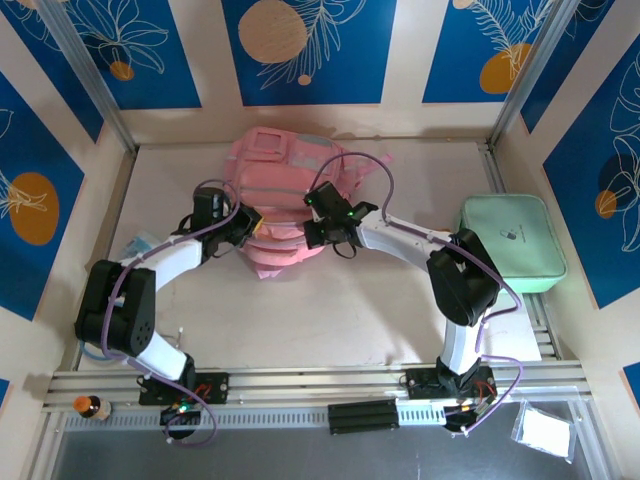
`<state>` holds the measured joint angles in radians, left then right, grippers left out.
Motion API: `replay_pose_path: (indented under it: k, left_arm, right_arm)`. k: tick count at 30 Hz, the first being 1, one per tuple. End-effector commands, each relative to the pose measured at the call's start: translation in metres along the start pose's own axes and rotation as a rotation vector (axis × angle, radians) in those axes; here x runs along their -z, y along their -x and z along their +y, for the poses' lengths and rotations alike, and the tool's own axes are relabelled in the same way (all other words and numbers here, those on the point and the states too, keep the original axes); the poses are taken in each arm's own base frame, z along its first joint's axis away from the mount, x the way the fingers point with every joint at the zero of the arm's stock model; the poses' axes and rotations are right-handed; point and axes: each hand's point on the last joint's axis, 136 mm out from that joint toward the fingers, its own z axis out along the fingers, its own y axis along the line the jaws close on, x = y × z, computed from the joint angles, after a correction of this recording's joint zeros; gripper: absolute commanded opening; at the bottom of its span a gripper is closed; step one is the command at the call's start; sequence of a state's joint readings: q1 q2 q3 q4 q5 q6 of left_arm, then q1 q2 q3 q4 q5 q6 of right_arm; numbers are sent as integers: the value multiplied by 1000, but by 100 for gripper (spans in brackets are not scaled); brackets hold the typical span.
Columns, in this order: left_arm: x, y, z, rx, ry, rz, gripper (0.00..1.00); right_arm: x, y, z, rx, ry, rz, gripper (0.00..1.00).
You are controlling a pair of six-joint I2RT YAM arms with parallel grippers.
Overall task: Pack the student bag
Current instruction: Zip the student bag at the top-center of the table.
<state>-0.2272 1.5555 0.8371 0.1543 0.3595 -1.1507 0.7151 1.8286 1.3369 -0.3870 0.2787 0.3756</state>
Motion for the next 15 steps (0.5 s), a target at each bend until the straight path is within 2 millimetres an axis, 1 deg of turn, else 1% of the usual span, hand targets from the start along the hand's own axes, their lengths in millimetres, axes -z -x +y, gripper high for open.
replay_pose_path:
  k: [1,3,6,9,11,15]
  left_arm:
    - [2,2,-3,-76,12,33,0]
    - [4,-2,3,-92,34,54,0]
    - [9,-5,15,-111,60,80,0]
    - [14,-11,27,-139,67,131,0]
    - [17,-16,34,-169,78,170,0]
    - [29,-26,51,-241,137,227,0]
  right_arm:
    - [10,-3,-20,29,-32,20,0]
    - [9,-3,-25,59,-18,34,0]
    - [10,-4,-26,127,55,28,0]
    - [9,-6,-39,122,87,30,0]
    - [9,-8,-47,119,78,38,0]
    - [14,-8,-52,153,57,9,0]
